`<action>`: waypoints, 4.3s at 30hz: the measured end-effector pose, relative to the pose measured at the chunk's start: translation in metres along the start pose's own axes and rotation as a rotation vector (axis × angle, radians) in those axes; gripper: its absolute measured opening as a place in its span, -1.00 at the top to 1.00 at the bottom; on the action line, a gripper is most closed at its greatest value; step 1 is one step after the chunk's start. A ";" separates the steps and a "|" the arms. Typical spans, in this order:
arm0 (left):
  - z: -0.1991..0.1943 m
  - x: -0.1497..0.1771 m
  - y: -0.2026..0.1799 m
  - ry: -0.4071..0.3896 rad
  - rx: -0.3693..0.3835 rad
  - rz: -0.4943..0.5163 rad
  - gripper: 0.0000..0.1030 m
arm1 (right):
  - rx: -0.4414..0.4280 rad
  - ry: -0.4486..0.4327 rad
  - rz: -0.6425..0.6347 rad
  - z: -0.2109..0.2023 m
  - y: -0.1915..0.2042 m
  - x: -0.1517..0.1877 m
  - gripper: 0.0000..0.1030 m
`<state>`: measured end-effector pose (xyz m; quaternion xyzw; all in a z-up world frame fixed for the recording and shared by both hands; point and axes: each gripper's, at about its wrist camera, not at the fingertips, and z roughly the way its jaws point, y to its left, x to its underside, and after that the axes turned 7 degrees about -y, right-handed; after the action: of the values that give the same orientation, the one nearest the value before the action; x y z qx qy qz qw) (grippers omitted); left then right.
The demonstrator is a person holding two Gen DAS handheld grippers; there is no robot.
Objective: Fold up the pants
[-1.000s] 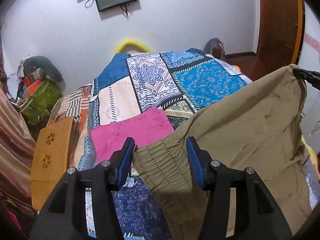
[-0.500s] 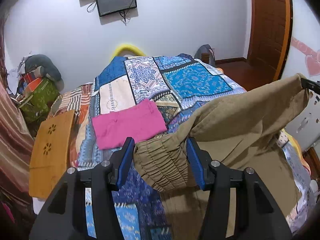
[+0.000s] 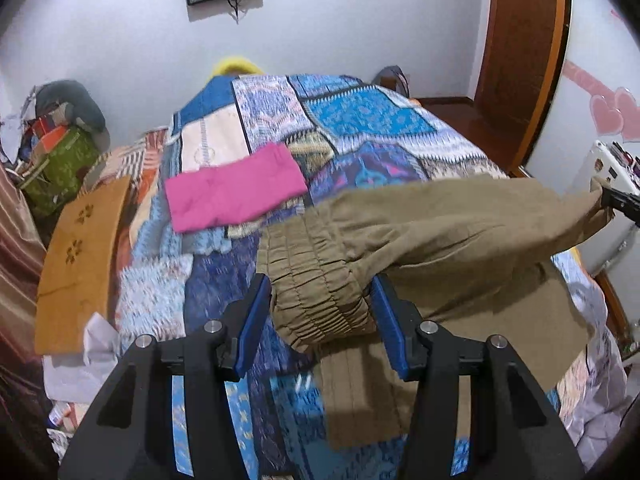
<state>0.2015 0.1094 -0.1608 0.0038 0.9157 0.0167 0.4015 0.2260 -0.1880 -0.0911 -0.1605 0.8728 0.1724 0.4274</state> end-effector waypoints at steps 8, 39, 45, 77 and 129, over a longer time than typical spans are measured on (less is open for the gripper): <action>-0.006 0.040 -0.003 0.026 0.043 0.015 -0.01 | 0.010 0.080 -0.017 -0.003 0.006 0.051 0.79; -0.034 0.062 -0.058 -0.007 0.054 0.309 -0.27 | 0.070 0.111 0.016 -0.044 0.022 0.090 -0.04; -0.010 0.070 -0.090 0.028 0.049 0.445 -0.28 | 0.003 0.097 -0.073 -0.030 0.055 0.080 -0.20; -0.019 0.039 -0.127 -0.017 0.210 0.407 0.62 | -0.042 0.054 -0.183 0.002 0.093 0.083 0.71; -0.008 0.086 -0.025 0.106 0.167 0.004 0.01 | -0.133 0.237 0.135 0.001 0.035 0.123 0.20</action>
<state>0.1377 0.0855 -0.2198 0.0384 0.9338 -0.0589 0.3508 0.1395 -0.1727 -0.1842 -0.1487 0.9126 0.2380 0.2973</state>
